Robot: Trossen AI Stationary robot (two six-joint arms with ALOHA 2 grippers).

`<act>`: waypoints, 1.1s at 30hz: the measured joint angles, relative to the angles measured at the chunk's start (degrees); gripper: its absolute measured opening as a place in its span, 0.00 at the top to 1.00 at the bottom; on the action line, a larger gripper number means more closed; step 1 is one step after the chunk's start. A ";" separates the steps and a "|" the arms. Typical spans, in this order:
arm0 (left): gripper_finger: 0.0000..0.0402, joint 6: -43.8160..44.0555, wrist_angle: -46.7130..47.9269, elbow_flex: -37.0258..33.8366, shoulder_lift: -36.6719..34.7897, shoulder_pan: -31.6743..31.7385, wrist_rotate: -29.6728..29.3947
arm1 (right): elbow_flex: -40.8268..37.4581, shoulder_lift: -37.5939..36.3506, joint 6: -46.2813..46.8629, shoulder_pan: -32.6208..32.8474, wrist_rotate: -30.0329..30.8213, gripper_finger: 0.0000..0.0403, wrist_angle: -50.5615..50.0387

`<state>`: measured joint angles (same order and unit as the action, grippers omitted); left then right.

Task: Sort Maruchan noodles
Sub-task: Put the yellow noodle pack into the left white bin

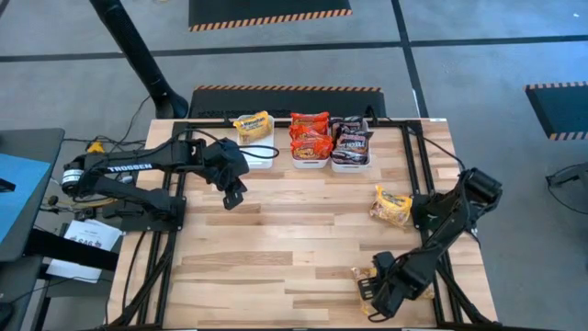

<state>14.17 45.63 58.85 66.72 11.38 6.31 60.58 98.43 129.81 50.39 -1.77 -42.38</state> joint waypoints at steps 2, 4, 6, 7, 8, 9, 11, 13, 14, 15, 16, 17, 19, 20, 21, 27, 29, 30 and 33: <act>1.00 0.00 0.04 0.00 0.00 -0.09 0.00 | -0.09 0.02 -0.73 -0.66 0.01 0.50 -0.09; 1.00 0.00 0.02 0.00 0.00 -0.09 0.00 | -0.07 0.02 -1.59 -1.33 0.06 0.60 -0.13; 1.00 -0.02 0.02 0.00 0.00 -0.09 -0.04 | -0.11 0.04 -3.17 -1.95 -0.03 0.70 -0.21; 1.00 -0.01 0.02 0.00 0.00 -0.09 -0.07 | -0.12 0.04 -3.99 -2.28 -0.03 0.76 -0.14; 1.00 0.00 0.03 0.00 0.00 -0.09 -0.07 | -0.13 0.07 -4.68 -2.62 -0.03 0.82 -0.16; 1.00 -0.01 0.04 0.00 0.00 -0.09 -0.07 | -0.13 0.09 -5.52 -3.00 -0.08 0.87 -0.16; 1.00 0.00 0.04 0.00 0.00 -0.09 -0.09 | -0.15 0.11 -7.55 -3.78 -0.49 0.96 -0.05; 1.00 0.00 0.04 0.00 0.00 -0.09 -0.09 | -0.17 0.12 -9.41 -4.40 -1.05 0.97 0.03; 1.00 -0.02 0.08 0.00 0.00 -0.08 -0.10 | -0.17 0.13 -9.95 -4.72 -1.55 0.97 0.02; 1.00 -0.02 0.13 0.00 0.00 -0.08 -0.11 | -0.18 0.14 -10.65 -5.02 -2.21 0.97 0.02; 1.00 -0.01 0.23 0.00 0.00 -0.07 -0.11 | -0.22 0.15 -11.40 -5.25 -2.69 0.98 0.09; 1.00 0.02 0.42 0.00 0.00 -0.07 -0.11 | -0.18 0.13 -11.71 -5.36 -2.77 0.98 0.16; 1.00 0.37 0.91 0.00 0.00 -0.07 -0.11 | 0.40 0.25 -12.47 -5.51 -2.90 0.99 -0.31; 1.00 0.52 1.11 0.00 0.00 -0.07 -0.09 | 0.88 0.35 -13.13 -5.51 -2.87 0.99 -0.72; 1.00 0.94 1.41 0.00 0.00 -0.07 0.10 | 1.39 0.41 -13.56 -5.49 -2.75 0.99 -1.12; 0.92 2.25 2.26 0.00 0.00 -0.07 5.16 | 3.36 0.50 -15.70 -5.48 -1.91 0.99 -1.51; 0.86 2.76 2.79 0.00 0.00 -0.07 5.90 | 3.83 0.50 -16.50 -5.48 -1.53 0.99 -1.45; 0.83 2.97 3.09 0.00 0.00 -0.07 5.92 | 4.12 0.50 -17.04 -5.48 -1.17 0.99 -1.50; 0.74 3.66 3.05 0.00 0.00 -0.03 4.86 | 5.14 0.50 -19.00 -5.44 1.15 1.00 -1.45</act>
<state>17.84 48.68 58.85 66.72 11.35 11.17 65.72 98.94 110.82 44.95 -0.62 -43.83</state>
